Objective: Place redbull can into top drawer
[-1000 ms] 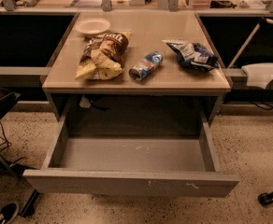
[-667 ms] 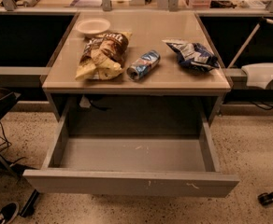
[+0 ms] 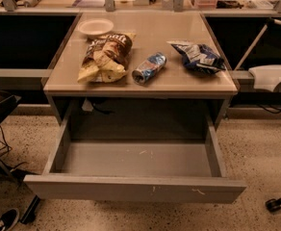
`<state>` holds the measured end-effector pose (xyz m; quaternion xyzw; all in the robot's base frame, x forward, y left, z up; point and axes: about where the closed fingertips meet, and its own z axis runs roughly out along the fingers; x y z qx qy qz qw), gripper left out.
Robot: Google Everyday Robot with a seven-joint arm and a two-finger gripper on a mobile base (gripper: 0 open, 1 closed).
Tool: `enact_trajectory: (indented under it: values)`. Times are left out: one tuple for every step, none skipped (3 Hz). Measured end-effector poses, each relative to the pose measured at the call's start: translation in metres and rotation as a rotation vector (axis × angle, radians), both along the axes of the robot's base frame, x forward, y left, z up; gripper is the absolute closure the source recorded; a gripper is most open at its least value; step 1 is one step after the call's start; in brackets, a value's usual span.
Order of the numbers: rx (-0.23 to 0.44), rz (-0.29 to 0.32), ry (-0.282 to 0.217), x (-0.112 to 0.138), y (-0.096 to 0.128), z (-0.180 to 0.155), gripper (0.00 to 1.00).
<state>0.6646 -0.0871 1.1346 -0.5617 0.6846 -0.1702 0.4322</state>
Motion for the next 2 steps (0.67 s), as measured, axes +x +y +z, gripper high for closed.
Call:
enact_trajectory:
  values:
    - [0.084, 0.045, 0.072, 0.025, 0.013, -0.043, 0.0]
    - [0.205, 0.086, 0.164, 0.058, 0.032, -0.094, 0.0]
